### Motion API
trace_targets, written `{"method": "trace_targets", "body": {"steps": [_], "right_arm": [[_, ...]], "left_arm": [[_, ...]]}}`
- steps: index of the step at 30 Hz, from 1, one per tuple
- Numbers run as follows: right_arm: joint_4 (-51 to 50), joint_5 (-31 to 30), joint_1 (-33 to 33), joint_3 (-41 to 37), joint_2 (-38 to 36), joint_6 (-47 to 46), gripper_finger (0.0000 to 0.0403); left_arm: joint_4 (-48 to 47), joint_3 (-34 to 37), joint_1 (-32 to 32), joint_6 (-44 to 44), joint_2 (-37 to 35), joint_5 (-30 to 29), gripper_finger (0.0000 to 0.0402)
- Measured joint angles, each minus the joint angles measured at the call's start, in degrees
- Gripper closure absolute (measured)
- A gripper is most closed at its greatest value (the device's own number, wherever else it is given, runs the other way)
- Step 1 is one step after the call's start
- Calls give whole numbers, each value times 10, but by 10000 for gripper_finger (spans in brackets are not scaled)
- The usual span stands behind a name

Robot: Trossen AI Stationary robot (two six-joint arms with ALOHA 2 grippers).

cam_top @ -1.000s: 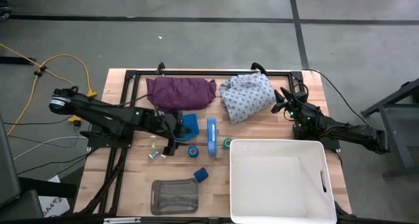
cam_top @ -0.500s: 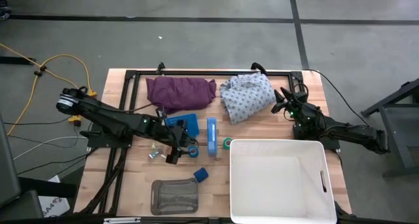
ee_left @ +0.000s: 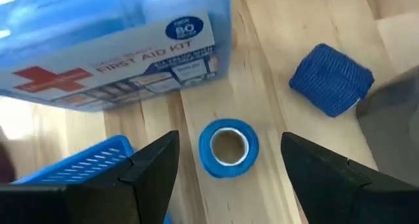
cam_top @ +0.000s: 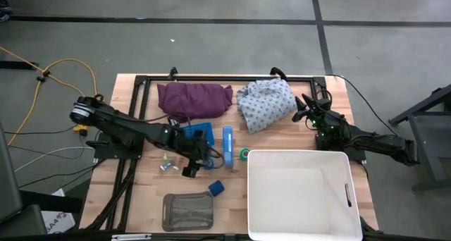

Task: Pick & Place Medicine items
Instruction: Put the top blue bandage into the black bin

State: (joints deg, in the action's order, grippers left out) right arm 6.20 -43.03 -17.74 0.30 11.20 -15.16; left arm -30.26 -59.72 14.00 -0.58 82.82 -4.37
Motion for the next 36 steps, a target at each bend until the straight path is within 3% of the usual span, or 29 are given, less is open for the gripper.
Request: {"method": "trace_targets", "body": {"steps": [36], "right_arm": [[-10, 0, 0, 0, 4, 0, 243]], "left_arm": [[11, 0, 34, 4, 108, 5, 144]]}}
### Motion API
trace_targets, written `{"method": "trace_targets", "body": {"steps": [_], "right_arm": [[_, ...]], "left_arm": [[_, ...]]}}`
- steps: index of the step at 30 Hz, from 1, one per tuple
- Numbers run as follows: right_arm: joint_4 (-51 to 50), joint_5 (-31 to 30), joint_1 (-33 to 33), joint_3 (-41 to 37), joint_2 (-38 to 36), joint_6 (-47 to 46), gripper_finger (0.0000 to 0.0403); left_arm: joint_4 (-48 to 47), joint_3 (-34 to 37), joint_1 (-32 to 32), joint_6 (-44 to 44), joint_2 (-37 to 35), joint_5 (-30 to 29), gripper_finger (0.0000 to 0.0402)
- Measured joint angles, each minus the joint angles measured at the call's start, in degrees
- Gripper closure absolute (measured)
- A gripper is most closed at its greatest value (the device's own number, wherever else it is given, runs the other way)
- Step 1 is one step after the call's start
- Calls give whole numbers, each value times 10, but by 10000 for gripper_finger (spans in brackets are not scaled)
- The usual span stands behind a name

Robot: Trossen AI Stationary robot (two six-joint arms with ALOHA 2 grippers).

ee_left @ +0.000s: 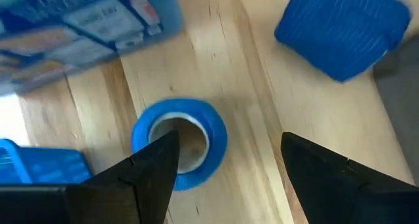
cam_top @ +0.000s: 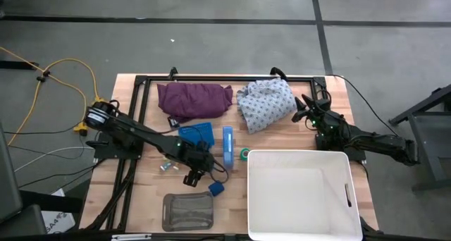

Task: Pick & Place Medicine items
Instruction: Put the top blue bandage into the black bin

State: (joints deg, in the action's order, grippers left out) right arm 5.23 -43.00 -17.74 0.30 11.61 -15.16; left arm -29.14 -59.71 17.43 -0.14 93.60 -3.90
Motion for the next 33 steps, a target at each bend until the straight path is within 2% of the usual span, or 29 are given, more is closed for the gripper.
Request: {"method": "trace_targets", "body": {"steps": [16, 33], "right_arm": [[-3, -1, 0, 0, 1, 0, 243], [-3, -1, 0, 0, 1, 0, 243]], "left_arm": [[11, 0, 0, 2, 19, 5, 155], [13, 0, 0, 1, 19, 4, 260]]}}
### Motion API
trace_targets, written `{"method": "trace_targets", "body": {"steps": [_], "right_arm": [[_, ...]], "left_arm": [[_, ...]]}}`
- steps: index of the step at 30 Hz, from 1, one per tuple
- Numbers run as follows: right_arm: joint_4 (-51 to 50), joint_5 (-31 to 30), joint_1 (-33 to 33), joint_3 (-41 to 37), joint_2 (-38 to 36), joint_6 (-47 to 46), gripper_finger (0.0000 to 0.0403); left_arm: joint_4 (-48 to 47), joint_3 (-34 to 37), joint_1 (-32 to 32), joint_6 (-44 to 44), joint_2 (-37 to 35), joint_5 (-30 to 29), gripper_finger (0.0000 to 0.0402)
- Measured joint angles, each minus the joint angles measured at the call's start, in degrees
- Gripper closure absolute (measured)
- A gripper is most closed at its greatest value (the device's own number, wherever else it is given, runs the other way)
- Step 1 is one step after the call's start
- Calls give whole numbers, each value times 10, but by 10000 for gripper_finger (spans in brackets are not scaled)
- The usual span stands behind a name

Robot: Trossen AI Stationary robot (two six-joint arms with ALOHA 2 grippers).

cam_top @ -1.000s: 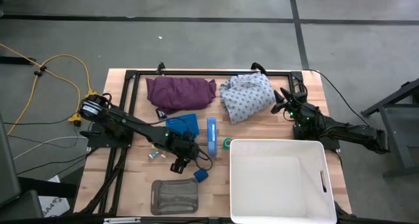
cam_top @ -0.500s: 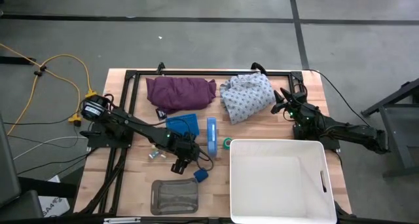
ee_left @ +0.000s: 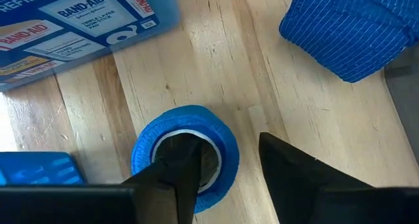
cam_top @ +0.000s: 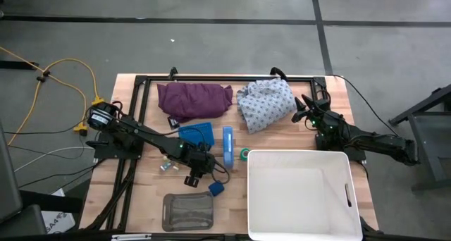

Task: Pick & Place Medicine items
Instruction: Put the top blue bandage into the black bin

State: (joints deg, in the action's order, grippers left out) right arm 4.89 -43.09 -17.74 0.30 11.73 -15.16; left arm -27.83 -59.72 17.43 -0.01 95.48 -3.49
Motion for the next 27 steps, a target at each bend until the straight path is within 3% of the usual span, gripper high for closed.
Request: {"method": "trace_targets", "body": {"steps": [18, 27], "right_arm": [[0, 0, 0, 0, 0, 0, 243], [0, 0, 0, 0, 0, 0, 243]], "left_arm": [[0, 0, 0, 0, 0, 0, 329], [-3, 0, 0, 0, -3, -3, 339]]}}
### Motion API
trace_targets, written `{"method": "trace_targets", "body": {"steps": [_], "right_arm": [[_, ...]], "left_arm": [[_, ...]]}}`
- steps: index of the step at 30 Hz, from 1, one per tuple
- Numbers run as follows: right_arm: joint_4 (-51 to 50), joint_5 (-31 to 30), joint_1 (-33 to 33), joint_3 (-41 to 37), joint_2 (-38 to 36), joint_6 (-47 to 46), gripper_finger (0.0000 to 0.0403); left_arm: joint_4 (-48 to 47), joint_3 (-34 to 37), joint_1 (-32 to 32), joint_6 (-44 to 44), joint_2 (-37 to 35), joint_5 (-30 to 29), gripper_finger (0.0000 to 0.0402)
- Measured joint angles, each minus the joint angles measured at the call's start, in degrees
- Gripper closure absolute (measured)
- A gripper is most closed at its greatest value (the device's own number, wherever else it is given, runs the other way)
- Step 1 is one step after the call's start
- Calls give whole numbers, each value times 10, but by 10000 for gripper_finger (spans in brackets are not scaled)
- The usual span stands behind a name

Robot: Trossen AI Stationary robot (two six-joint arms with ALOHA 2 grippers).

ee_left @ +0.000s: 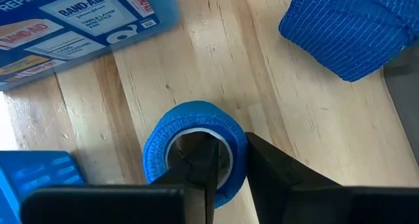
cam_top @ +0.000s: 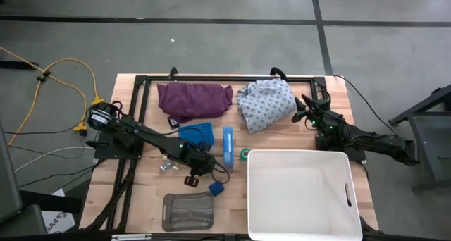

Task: Pick & Place Medicine items
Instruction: Put the top blue bandage into the black bin

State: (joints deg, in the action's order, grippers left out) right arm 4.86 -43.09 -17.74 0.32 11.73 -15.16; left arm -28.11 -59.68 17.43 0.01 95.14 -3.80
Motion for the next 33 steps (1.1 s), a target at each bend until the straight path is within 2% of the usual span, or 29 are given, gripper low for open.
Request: {"method": "trace_targets", "body": {"steps": [5, 13, 17, 26, 33], "right_arm": [[0, 0, 0, 0, 0, 0, 243], [0, 0, 0, 0, 0, 0, 243], [0, 0, 0, 0, 0, 0, 243], [0, 0, 0, 0, 0, 0, 243], [0, 0, 0, 0, 0, 0, 243]], "left_arm": [[-14, 0, -3, 0, -37, -11, 339], [-63, -1, -13, 0, -166, -12, 339], [-85, -1, -7, 0, -207, -39, 339], [-100, -1, 25, 23, -211, -43, 339], [-95, -1, 79, 39, -211, -44, 339]]}}
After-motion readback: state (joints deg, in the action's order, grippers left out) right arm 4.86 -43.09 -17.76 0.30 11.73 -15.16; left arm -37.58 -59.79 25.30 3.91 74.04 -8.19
